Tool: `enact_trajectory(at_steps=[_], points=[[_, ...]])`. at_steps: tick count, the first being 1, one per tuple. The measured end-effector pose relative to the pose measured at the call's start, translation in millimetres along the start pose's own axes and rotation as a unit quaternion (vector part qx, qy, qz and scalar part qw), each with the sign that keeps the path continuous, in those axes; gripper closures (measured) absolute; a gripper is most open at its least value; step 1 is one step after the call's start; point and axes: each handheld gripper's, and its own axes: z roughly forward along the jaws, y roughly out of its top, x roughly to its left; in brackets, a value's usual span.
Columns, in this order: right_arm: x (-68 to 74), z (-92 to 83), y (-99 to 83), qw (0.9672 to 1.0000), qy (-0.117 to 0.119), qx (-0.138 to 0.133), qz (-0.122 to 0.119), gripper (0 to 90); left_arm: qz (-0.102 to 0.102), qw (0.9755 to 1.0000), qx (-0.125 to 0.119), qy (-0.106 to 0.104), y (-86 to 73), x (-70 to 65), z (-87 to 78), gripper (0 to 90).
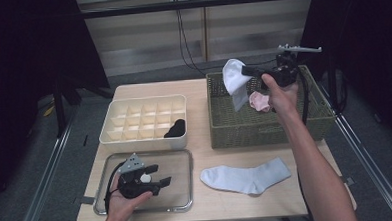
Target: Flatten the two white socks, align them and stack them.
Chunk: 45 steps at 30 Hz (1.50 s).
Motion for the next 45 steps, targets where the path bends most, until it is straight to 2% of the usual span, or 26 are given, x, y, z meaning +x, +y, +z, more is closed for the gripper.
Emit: enact_trajectory(at_steps=[17, 21, 38, 45], points=[[19.1, -20.8, 10.2, 0.9993, 0.018, -0.032, -0.011, 88.3, 0.003, 1.0000, 0.000, 0.000, 0.4, -3.2, 1.6, 29.5], [24.2, -25.1, 11.2, 0.9992, 0.019, -0.032, -0.012, 88.2, 0.002, 1.0000, 0.002, 0.000, 0.6, -2.7, 2.5, 29.4], [61.2, -47.7, 15.3, 0.9969, 0.047, -0.043, -0.046, 88.3, 0.006, 0.9999, 0.005, 0.006, 1.1, -3.1, 3.9, 30.0], [74.5, -57.3, 10.9, 0.9958, 0.061, -0.045, -0.051, 88.2, 0.006, 0.9999, 0.006, 0.009, 1.4, -2.3, 4.5, 30.3]])
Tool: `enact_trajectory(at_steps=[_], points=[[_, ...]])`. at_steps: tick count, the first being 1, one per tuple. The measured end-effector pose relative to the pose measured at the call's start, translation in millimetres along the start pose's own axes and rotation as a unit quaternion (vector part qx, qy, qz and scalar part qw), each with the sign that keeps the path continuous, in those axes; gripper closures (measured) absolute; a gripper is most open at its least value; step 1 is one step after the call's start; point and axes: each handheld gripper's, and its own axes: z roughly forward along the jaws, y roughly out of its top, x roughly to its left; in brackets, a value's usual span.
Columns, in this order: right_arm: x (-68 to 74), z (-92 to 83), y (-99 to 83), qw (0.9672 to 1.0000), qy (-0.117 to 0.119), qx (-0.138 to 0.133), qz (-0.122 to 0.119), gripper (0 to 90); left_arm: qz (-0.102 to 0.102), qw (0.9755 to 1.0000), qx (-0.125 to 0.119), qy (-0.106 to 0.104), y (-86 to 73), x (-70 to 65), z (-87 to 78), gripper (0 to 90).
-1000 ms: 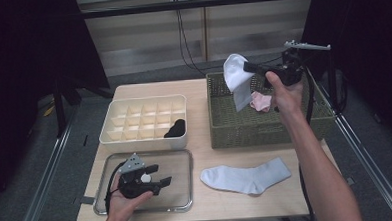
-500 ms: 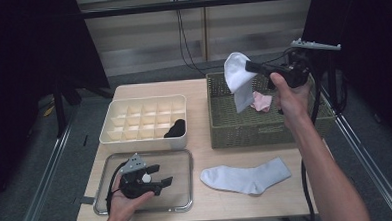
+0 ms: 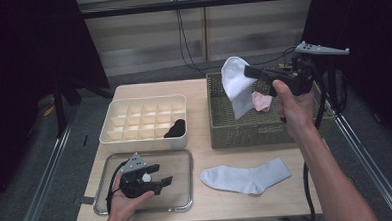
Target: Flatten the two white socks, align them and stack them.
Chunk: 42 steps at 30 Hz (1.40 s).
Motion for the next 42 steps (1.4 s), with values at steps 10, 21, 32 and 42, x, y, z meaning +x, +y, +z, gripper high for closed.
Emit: enact_trajectory(at_steps=[10, 21, 32, 42], points=[[13.8, -21.8, -14.0, 1.0000, 0.001, 0.002, -0.006, 88.2, -0.002, 1.0000, -0.002, 0.006, -0.2, -0.5, 0.2, 31.9], [17.4, -50.2, -38.9, 0.9999, -0.010, 0.010, -0.003, 88.3, 0.011, 0.9999, -0.003, -0.004, 7.3, -16.3, 5.4, 40.1], [12.4, -57.0, -72.4, 0.9993, -0.011, 0.029, 0.021, 88.2, 0.030, 0.9991, -0.006, -0.030, 26.9, -30.9, 21.7, 52.9], [8.0, -37.6, -103.5, 0.9977, 0.001, 0.054, 0.041, 88.2, 0.050, 0.9975, 0.006, -0.050, 48.3, -37.9, 47.0, 65.4]])
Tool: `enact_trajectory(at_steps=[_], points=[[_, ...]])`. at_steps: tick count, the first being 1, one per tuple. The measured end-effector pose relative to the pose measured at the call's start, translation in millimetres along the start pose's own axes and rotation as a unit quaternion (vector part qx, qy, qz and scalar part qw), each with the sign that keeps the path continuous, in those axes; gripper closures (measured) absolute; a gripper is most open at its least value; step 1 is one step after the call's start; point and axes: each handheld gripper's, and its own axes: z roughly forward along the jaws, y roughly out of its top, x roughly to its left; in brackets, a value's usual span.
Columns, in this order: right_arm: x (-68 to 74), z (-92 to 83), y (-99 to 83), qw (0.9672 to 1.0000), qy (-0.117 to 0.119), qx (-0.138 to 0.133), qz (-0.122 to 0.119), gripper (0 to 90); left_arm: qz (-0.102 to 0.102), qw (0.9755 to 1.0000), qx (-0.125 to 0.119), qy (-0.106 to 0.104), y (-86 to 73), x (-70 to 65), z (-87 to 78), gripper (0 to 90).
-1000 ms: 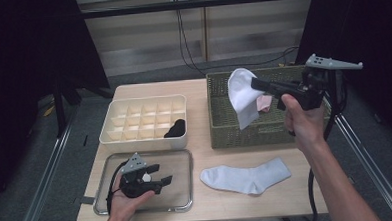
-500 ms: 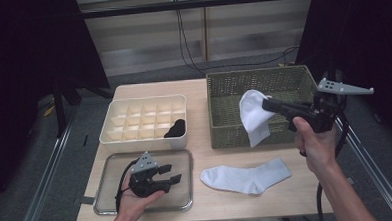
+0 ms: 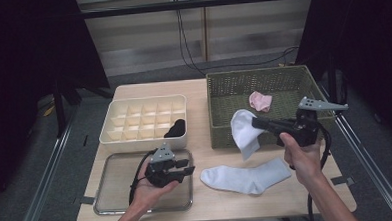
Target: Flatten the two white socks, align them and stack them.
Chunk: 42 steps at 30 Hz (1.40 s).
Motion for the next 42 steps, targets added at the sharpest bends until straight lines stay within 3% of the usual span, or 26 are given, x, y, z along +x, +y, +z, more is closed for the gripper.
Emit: enact_trajectory(at_steps=[7, 13, 18, 22, 26, 34, 38, 42], points=[[-4.3, 17.8, -16.3, 0.9997, 0.007, 0.019, 0.010, 88.2, 0.000, 0.9997, -0.007, -0.024, 0.1, -7.5, 8.6, 69.4], [-8.5, 30.1, -30.6, 0.9991, 0.012, 0.034, 0.022, 88.2, -0.015, 0.9993, 0.015, -0.031, -10.8, -8.2, 20.9, 64.1], [-11.3, 35.1, -43.6, 0.9983, 0.012, 0.049, 0.030, 88.2, -0.012, 0.9987, 0.027, -0.042, -12.4, -12.7, 28.6, 62.8], [-13.8, 35.6, -58.1, 0.9974, 0.010, 0.060, 0.039, 88.1, -0.007, 0.9984, 0.036, -0.043, -12.3, -18.9, 32.9, 55.6], [-15.4, 37.3, -79.0, 0.9952, 0.003, 0.082, 0.053, 88.1, -0.003, 0.9983, 0.034, -0.046, -11.1, -23.3, 32.3, 50.5], [-13.9, 42.5, -113.7, 0.9888, -0.008, 0.140, 0.053, 87.6, -0.002, 0.9982, 0.034, -0.048, -8.3, -25.5, 35.7, 46.7], [-16.3, 41.9, -125.4, 0.9850, -0.014, 0.164, 0.052, 86.1, 0.004, 0.9981, 0.039, -0.048, -4.4, -26.7, 39.4, 46.7], [-12.6, 40.6, -129.7, 0.9834, -0.011, 0.176, 0.044, 83.7, 0.002, 0.9979, 0.032, -0.057, 7.8, -27.8, 49.5, 47.4]])
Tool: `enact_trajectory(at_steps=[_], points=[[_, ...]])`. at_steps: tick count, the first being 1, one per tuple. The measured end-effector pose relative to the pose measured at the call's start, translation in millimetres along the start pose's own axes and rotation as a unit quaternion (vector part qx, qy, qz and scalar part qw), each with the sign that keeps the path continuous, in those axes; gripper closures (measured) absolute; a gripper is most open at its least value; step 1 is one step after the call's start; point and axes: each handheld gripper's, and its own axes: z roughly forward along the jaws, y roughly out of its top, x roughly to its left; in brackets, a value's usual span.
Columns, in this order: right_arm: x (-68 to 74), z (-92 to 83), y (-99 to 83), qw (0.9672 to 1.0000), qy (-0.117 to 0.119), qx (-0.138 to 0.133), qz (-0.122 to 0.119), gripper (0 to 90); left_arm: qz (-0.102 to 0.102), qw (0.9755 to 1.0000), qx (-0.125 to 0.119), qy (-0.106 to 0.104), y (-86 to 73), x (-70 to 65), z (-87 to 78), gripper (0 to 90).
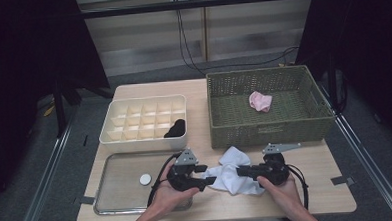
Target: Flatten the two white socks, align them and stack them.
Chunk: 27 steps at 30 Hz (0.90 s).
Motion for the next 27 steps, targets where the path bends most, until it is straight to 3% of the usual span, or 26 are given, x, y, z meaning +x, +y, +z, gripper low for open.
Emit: enact_trajectory(at_steps=[3, 8, 13, 16, 19, 22, 24, 27], points=[[-2.5, 0.5, -6.7, 0.9999, -0.011, 0.012, 0.002, 85.7, 0.004, 0.9999, 0.001, -0.013, 5.5, -1.7, 10.7, 50.5], [-5.5, 4.1, -11.8, 0.9997, -0.008, 0.024, 0.004, 87.0, 0.017, 0.9994, 0.011, -0.028, 6.9, -8.0, 27.1, 56.2], [-6.9, 6.5, -11.8, 0.9996, -0.004, 0.026, 0.005, 86.6, 0.022, 0.9988, 0.036, -0.024, 2.0, -7.6, 34.9, 73.1], [-7.9, 4.2, -11.0, 0.9997, -0.004, 0.022, 0.007, 86.1, 0.017, 0.9990, 0.036, -0.022, -0.2, -5.2, 37.0, 80.1], [-8.1, 2.8, -10.6, 0.9998, -0.003, 0.020, 0.005, 86.4, 0.005, 0.9988, 0.035, -0.034, 0.0, -0.7, 37.0, 80.2], [-7.0, 5.0, -11.4, 0.9997, 0.000, 0.026, 0.001, 86.7, -0.007, 0.9991, 0.031, -0.030, -0.6, 1.6, 39.1, 63.6], [-6.9, 5.5, -11.6, 0.9996, 0.004, 0.027, 0.000, 86.7, -0.004, 0.9989, 0.035, -0.032, -0.4, 3.6, 39.3, 66.1], [-8.2, 5.6, -11.6, 0.9996, 0.004, 0.029, 0.002, 86.5, 0.004, 0.9984, 0.044, -0.035, 0.0, -1.1, 41.7, 77.4]])
